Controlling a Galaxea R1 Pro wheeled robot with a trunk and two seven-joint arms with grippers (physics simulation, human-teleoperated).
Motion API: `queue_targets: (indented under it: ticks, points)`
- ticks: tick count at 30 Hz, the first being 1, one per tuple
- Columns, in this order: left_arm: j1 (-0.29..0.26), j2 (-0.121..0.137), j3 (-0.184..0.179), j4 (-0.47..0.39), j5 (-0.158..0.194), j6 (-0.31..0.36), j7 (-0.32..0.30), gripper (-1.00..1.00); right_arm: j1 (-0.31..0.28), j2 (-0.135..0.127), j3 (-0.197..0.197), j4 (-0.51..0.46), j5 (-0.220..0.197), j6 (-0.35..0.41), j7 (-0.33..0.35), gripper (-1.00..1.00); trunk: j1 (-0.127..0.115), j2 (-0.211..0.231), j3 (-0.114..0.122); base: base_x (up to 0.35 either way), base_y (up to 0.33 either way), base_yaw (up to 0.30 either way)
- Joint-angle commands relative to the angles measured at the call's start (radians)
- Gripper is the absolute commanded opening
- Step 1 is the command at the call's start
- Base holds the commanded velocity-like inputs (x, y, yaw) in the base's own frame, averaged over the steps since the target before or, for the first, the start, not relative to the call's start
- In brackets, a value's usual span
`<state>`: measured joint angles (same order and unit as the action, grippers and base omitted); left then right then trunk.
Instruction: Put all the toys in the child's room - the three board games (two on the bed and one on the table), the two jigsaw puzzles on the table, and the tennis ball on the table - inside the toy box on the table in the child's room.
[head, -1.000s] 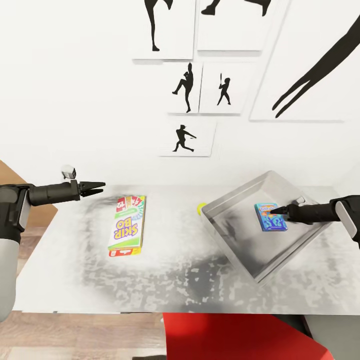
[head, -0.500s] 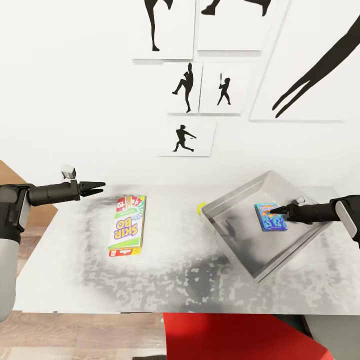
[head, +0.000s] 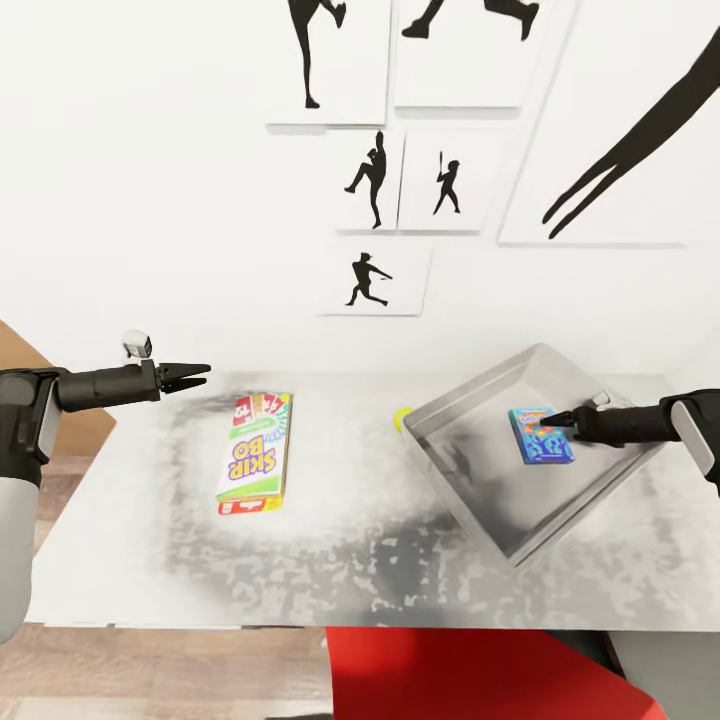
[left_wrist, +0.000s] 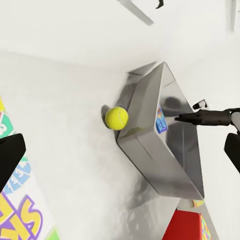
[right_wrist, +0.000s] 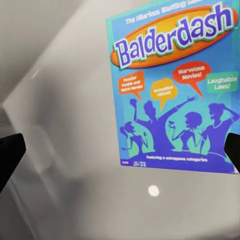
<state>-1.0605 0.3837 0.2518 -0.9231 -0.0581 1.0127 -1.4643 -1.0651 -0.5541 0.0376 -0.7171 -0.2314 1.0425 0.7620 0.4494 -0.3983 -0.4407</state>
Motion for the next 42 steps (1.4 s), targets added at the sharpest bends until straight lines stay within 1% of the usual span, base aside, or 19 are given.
queue_targets:
  ticks: [1,23,27,34,39,41,42]
  points:
    - [-0.001,0.000,0.001,0.000,-0.006,0.010,-0.007,1.00,-0.001,-0.001,0.003,-0.001,-0.007,0.005,-0.002,1.00,0.001,-0.002,0.000,0.000,0.000,0.000]
    - [-0.001,0.001,0.001,0.000,-0.008,0.010,-0.010,1.00,-0.001,-0.001,-0.004,-0.017,-0.010,0.005,0.000,1.00,0.001,-0.002,0.035,0.000,0.000,0.000]
    - [-0.001,0.001,0.001,0.000,-0.008,0.009,-0.010,1.00,-0.001,-0.001,-0.015,-0.029,-0.011,0.005,0.001,1.00,0.001,-0.002,0.041,0.000,0.000,0.000]
    - [0.000,0.002,0.001,0.000,-0.008,0.009,-0.010,1.00,-0.001,-0.002,-0.046,-0.036,-0.011,0.005,0.004,1.00,0.001,-0.002,0.053,0.000,0.000,0.000]
    - [0.001,0.003,0.002,0.000,-0.008,0.009,-0.011,1.00,0.000,-0.003,-0.058,-0.038,-0.011,0.005,0.041,1.00,0.001,-0.002,0.061,0.000,0.000,0.000]
    - [0.004,0.003,0.002,0.000,-0.008,0.008,-0.011,1.00,0.001,-0.003,-0.060,-0.039,-0.011,0.005,0.071,1.00,0.001,-0.002,0.064,0.000,0.000,0.000]
    - [0.006,0.003,0.002,0.000,-0.008,0.008,-0.011,1.00,0.001,-0.003,-0.061,-0.039,-0.010,0.005,0.104,1.00,0.001,-0.002,0.066,0.000,0.000,0.000]
